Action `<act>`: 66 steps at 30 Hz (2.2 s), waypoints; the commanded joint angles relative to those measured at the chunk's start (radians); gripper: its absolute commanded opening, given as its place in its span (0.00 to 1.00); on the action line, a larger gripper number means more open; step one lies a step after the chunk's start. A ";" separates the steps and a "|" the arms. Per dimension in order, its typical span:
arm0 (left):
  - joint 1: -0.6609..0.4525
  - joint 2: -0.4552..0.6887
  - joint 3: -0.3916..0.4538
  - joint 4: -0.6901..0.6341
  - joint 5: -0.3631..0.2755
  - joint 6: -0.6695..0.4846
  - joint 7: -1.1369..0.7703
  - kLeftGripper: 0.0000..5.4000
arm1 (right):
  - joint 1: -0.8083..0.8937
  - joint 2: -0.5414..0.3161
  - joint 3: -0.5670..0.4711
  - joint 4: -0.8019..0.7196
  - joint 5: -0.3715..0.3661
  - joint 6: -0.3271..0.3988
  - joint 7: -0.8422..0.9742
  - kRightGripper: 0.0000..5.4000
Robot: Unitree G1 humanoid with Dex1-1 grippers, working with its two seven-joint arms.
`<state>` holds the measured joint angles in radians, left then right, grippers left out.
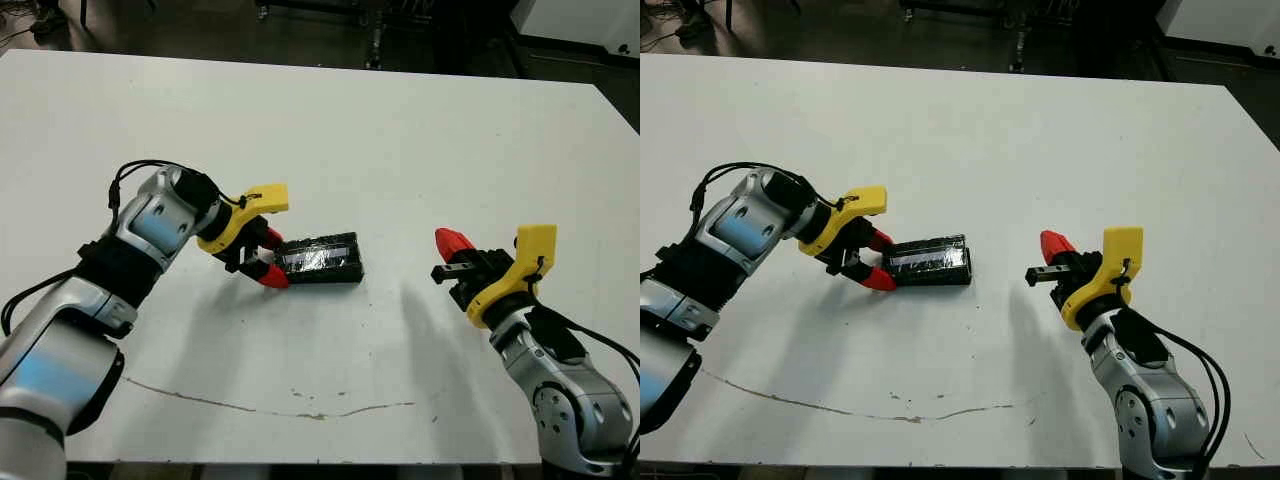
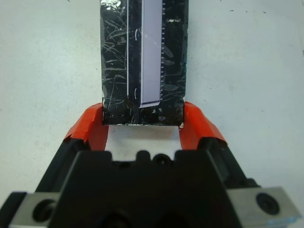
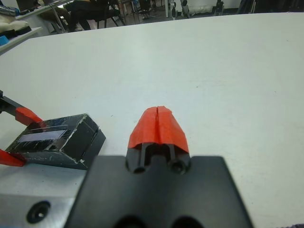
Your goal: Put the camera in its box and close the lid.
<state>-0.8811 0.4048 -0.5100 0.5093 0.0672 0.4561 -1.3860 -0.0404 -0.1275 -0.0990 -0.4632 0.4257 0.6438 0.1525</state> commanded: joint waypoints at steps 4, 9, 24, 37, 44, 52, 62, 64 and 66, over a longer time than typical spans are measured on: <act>0.025 -0.087 -0.052 0.009 -0.004 0.014 -0.018 0.59 | 0.014 -0.012 -0.013 -0.004 0.001 0.007 -0.005 0.00; 0.014 -0.104 -0.058 0.012 0.006 0.010 -0.021 0.59 | 0.013 -0.010 -0.022 -0.005 0.008 0.017 -0.009 0.00; -0.030 -0.134 -0.095 0.042 0.051 -0.029 -0.012 0.59 | 0.015 -0.013 -0.024 -0.006 0.014 0.014 -0.003 0.00; -0.056 -0.129 -0.105 0.053 0.088 -0.062 -0.042 0.59 | 0.018 -0.014 -0.021 -0.006 0.012 0.017 -0.004 0.00; -0.062 -0.134 -0.114 0.067 0.093 -0.053 -0.058 0.59 | 0.020 -0.012 -0.021 -0.002 0.014 0.010 0.002 0.00; -0.059 -0.139 -0.111 0.092 0.092 -0.066 -0.059 0.59 | 0.023 -0.012 -0.019 -0.002 0.011 0.012 -0.002 0.00; -0.056 -0.129 -0.151 0.051 0.144 -0.150 -0.038 0.68 | 0.024 -0.010 -0.017 -0.004 0.012 0.016 -0.005 0.00; -0.049 -0.129 -0.150 0.045 0.151 -0.165 -0.028 0.73 | 0.024 -0.008 -0.018 -0.006 0.014 0.021 -0.008 0.00; -0.047 -0.130 -0.149 0.041 0.156 -0.160 -0.021 0.78 | 0.025 -0.009 -0.017 -0.005 0.014 0.020 -0.006 0.00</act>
<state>-0.9792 0.2973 -0.6230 0.5476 0.2108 0.3045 -1.4012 -0.0268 -0.1276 -0.1120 -0.4635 0.4368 0.6474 0.1526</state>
